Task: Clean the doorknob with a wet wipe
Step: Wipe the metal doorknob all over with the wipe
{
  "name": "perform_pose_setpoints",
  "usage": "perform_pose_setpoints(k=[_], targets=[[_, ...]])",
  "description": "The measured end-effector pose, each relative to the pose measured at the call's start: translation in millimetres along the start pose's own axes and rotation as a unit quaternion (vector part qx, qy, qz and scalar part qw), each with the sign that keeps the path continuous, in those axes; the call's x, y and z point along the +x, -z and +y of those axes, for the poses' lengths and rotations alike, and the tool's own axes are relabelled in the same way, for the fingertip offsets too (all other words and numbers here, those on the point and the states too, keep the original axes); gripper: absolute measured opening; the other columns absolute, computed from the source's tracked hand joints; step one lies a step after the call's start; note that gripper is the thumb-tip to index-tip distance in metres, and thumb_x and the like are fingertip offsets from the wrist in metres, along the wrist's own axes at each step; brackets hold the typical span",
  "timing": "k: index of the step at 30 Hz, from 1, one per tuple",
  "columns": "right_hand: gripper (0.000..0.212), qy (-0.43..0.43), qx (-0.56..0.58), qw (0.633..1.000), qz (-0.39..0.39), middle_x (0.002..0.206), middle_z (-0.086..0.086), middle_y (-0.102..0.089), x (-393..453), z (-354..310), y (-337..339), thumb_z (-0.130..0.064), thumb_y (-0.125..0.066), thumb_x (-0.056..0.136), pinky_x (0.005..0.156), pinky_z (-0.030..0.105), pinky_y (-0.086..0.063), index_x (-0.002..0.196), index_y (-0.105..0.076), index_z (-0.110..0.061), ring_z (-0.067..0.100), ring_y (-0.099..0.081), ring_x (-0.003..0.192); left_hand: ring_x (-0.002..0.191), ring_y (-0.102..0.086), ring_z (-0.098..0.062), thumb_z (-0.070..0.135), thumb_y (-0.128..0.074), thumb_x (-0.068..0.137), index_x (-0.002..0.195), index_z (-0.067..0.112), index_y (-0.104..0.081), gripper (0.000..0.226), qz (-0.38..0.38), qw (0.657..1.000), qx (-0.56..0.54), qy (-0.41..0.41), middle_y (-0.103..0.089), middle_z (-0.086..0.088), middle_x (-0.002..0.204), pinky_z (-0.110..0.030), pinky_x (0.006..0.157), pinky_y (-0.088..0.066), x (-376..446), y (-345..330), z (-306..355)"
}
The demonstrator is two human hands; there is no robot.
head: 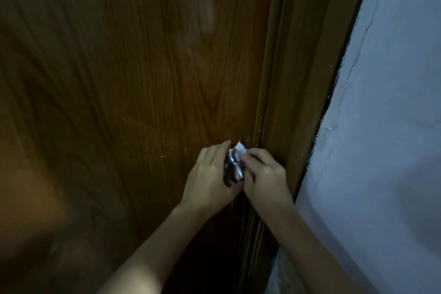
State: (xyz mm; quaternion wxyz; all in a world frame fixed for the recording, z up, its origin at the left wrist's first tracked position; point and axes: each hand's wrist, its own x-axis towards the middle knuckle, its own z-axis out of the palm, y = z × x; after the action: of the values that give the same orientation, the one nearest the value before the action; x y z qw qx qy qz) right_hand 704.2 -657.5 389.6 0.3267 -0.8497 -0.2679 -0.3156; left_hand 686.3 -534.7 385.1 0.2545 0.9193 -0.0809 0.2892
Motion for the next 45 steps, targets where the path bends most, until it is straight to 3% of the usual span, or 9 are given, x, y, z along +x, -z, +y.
perform_pose_setpoints(k=[5,10,17,23,27,32,36,40,45], targets=[[0.037,0.005,0.058,0.993,-0.106,0.132,0.012,-0.044,-5,3,-7,-0.014,-0.041,0.093,0.099,0.033,-0.042,0.127,-0.048,-0.002,0.021,-0.043,0.119,0.120,-0.033,-0.006,0.018,-0.067,0.078,0.135,0.014,-0.036,0.065,0.011,1.000,-0.008,-0.017,-0.049,-0.001,0.133,-0.012,0.092,-0.023,3,-1,-2],[0.053,-0.096,0.123,0.984,-0.090,0.138,0.000,-0.024,-19,-12,-18,-0.039,-0.031,0.091,0.097,0.032,-0.043,0.140,-0.026,-0.017,0.011,-0.039,0.117,0.119,-0.037,-0.009,0.014,-0.056,0.087,0.134,0.013,-0.038,0.050,0.016,0.999,-0.002,-0.030,-0.050,-0.004,0.132,-0.013,0.091,-0.025,3,-2,-1],[0.064,-0.217,0.193,0.954,-0.073,0.136,-0.007,-0.018,-19,-20,-25,-0.024,-0.044,0.093,0.094,0.025,-0.039,0.145,-0.007,-0.027,0.009,-0.038,0.113,0.110,-0.034,0.002,0.014,-0.056,0.087,0.131,0.015,-0.042,0.047,0.026,0.999,0.006,-0.032,-0.055,-0.003,0.127,-0.001,0.081,-0.024,4,-3,-4],[0.057,-0.284,0.246,0.923,-0.081,0.125,-0.005,-0.027,-13,-21,-21,-0.017,-0.050,0.089,0.073,0.011,-0.035,0.139,-0.023,-0.024,0.005,-0.041,0.098,0.106,-0.033,0.002,0.015,-0.065,0.079,0.129,0.012,-0.046,0.053,0.033,0.999,0.001,-0.036,-0.058,-0.005,0.122,-0.012,0.086,-0.026,3,-3,-5],[0.059,-0.343,0.268,0.895,-0.099,0.133,0.008,-0.032,-5,-23,-19,-0.010,-0.053,0.083,0.093,0.031,-0.044,0.137,-0.029,-0.017,0.020,-0.044,0.112,0.109,-0.040,-0.005,0.013,-0.066,0.078,0.129,0.011,-0.046,0.054,0.028,0.999,-0.002,-0.040,-0.058,-0.006,0.121,-0.012,0.086,-0.026,3,-3,-5],[0.055,-0.436,0.367,0.817,-0.093,0.120,0.012,-0.055,5,-22,-17,0.000,-0.055,0.076,0.091,0.039,-0.048,0.127,-0.047,-0.017,0.023,-0.055,0.105,0.111,-0.040,-0.005,0.021,-0.074,0.071,0.129,0.013,-0.045,0.066,0.015,0.999,0.003,-0.045,-0.057,-0.003,0.122,-0.007,0.082,-0.025,3,-3,-6],[0.045,-0.523,0.479,0.701,-0.074,0.105,0.014,-0.066,11,-10,-13,0.004,-0.066,0.072,0.096,0.045,-0.046,0.115,-0.058,-0.003,0.026,-0.061,0.100,0.113,-0.042,-0.009,0.030,-0.075,0.069,0.129,0.011,-0.045,0.070,0.016,0.998,0.000,-0.054,-0.057,-0.005,0.122,-0.015,0.088,-0.030,3,-2,-5],[0.073,-0.555,0.592,0.581,-0.068,0.116,0.019,-0.061,11,0,-14,0.010,-0.067,0.067,0.093,0.047,-0.047,0.132,-0.039,-0.006,0.030,-0.060,0.104,0.114,-0.044,-0.015,0.030,-0.076,0.068,0.130,0.010,-0.044,0.072,0.016,0.998,-0.008,-0.058,-0.057,-0.006,0.122,-0.022,0.088,-0.035,1,0,-3],[0.043,-0.554,0.700,0.445,-0.072,0.093,0.022,-0.072,7,0,-11,0.010,-0.068,0.061,0.071,0.037,-0.055,0.102,-0.061,-0.001,0.030,-0.066,0.092,0.115,-0.045,-0.016,0.029,-0.078,0.066,0.130,0.009,-0.045,0.075,0.013,0.998,-0.017,-0.059,-0.057,-0.007,0.123,-0.022,0.089,-0.035,1,2,-3]])
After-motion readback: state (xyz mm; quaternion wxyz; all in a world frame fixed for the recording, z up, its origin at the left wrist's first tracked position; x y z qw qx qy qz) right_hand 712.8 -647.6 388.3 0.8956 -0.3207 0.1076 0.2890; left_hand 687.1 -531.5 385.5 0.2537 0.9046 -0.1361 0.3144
